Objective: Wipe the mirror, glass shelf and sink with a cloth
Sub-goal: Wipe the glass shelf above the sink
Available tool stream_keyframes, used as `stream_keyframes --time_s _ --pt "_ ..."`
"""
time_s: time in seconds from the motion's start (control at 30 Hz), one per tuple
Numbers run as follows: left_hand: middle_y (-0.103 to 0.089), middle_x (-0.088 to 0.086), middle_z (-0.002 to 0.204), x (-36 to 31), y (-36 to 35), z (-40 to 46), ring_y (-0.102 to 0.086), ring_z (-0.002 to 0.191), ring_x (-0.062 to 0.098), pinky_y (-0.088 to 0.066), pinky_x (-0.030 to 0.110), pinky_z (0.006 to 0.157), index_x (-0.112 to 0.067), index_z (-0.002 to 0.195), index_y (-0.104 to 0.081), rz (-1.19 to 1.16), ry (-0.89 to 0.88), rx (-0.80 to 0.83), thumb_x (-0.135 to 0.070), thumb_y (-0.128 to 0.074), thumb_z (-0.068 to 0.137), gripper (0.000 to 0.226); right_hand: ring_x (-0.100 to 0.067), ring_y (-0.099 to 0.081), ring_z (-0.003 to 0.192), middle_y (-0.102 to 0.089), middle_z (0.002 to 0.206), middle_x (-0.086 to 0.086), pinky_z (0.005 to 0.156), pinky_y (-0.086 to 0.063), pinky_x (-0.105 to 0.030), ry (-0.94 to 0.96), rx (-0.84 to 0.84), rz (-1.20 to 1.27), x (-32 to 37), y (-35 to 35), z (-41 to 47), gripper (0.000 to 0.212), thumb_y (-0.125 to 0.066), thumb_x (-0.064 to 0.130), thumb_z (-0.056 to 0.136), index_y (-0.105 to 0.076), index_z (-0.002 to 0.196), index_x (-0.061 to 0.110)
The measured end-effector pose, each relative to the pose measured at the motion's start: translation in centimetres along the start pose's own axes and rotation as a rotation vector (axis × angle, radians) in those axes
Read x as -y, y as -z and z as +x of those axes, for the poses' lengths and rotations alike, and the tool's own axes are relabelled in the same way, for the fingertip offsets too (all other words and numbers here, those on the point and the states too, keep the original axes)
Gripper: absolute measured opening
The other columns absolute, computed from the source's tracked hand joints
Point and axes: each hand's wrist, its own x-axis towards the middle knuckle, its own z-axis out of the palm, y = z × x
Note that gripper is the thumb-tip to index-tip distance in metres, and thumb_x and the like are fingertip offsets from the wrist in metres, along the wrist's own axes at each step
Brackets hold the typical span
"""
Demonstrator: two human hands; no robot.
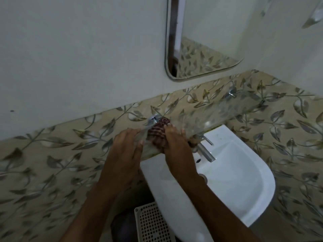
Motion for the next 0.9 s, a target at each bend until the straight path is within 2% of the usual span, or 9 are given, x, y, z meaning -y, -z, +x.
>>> stream_keyframes --time_s 0.07,0.17,0.23,0.3,0.47,0.63,0.73,0.8,0.9 --pt "-0.055 0.003 0.127 0.3 0.5 -0.7 -0.049 0.117 0.016 -0.030 0.017 0.095 -0.018 0.133 -0.052 -0.009 -0.003 -0.009 -0.030 -0.041 0.106 0.032 -0.029 -0.043 0.141 -0.050 0.148 -0.017 0.126 0.003 -0.031 0.125 0.092 0.043 2.0 -1.1 -1.0 0.064 -0.063 0.006 0.085 -0.043 0.145 0.002" --pt "-0.052 0.001 0.130 0.6 1.4 -1.6 -0.045 0.120 0.014 -0.029 0.019 0.097 -0.019 0.136 -0.050 -0.014 0.009 -0.009 -0.032 -0.036 0.107 0.035 -0.022 -0.042 0.142 -0.052 0.147 -0.010 0.122 0.014 -0.025 0.127 0.127 0.051 2.4 -0.5 -0.5 0.052 -0.060 0.023 0.095 -0.048 0.143 0.008" --pt "-0.052 0.001 0.131 1.0 2.1 -2.3 -0.045 0.122 0.015 -0.034 0.026 0.100 -0.019 0.136 -0.050 -0.020 0.019 -0.009 -0.037 -0.032 0.105 0.040 -0.021 -0.042 0.143 -0.052 0.148 -0.009 0.123 0.008 -0.028 0.025 0.050 0.067 1.8 0.1 -0.1 0.044 -0.048 0.024 0.101 -0.049 0.143 0.008" --pt "-0.053 0.002 0.129 1.5 2.8 -2.8 -0.047 0.121 0.018 -0.040 0.033 0.102 -0.019 0.134 -0.051 -0.035 0.030 -0.016 -0.039 -0.032 0.103 0.041 -0.024 -0.040 0.144 -0.050 0.149 -0.013 0.124 -0.001 -0.033 -0.058 0.012 0.052 2.7 0.4 0.0 0.050 -0.058 0.016 0.097 -0.046 0.145 0.004" --pt "-0.052 -0.004 0.123 2.7 3.4 -4.2 -0.049 0.117 0.016 -0.040 0.032 0.098 -0.021 0.133 -0.051 -0.114 0.063 -0.032 -0.043 -0.032 0.104 0.041 -0.027 -0.042 0.143 -0.051 0.148 -0.015 0.126 -0.016 -0.044 0.120 0.186 0.103 8.0 -1.4 -1.4 0.049 -0.041 0.026 0.099 -0.049 0.143 0.005" --pt "-0.055 -0.006 0.122 2.4 3.2 -6.8 -0.052 0.115 0.013 -0.045 0.035 0.098 -0.026 0.131 -0.052 -0.223 0.145 -0.035 -0.052 -0.034 0.099 0.045 -0.018 -0.033 0.147 -0.041 0.156 -0.008 0.124 -0.014 -0.026 -0.023 0.250 0.369 8.7 0.7 -4.3 0.052 -0.033 0.031 0.103 -0.038 0.151 0.013" --pt "-0.055 -0.024 0.116 0.8 2.1 -9.9 -0.052 0.109 -0.010 -0.041 0.012 0.090 -0.046 0.122 -0.049 -0.371 0.211 -0.025 -0.056 -0.042 0.098 0.027 -0.010 -0.045 0.140 -0.050 0.151 -0.002 0.119 -0.033 -0.026 -0.097 0.235 0.546 8.5 2.0 -8.3 0.053 -0.034 0.040 0.102 -0.040 0.150 0.018" --pt "-0.054 -0.033 0.116 0.2 0.5 -11.6 -0.049 0.109 -0.020 -0.037 0.001 0.087 -0.056 0.115 -0.049 -0.456 0.249 0.020 -0.052 -0.050 0.098 0.017 -0.001 -0.051 0.132 -0.056 0.143 0.008 0.112 -0.041 -0.022 -0.150 0.217 0.619 7.6 2.3 -10.7 0.041 -0.040 0.032 0.105 -0.046 0.146 0.027" --pt "-0.061 -0.027 0.118 1.1 -2.6 -13.3 -0.056 0.113 -0.010 -0.045 0.017 0.098 -0.050 0.121 -0.056 -0.502 0.262 0.149 -0.060 -0.052 0.094 0.029 0.003 -0.062 0.117 -0.067 0.124 0.021 0.100 -0.049 -0.019 -0.293 0.231 0.780 5.9 2.2 -12.9 0.034 -0.046 0.017 0.106 -0.058 0.129 0.038"
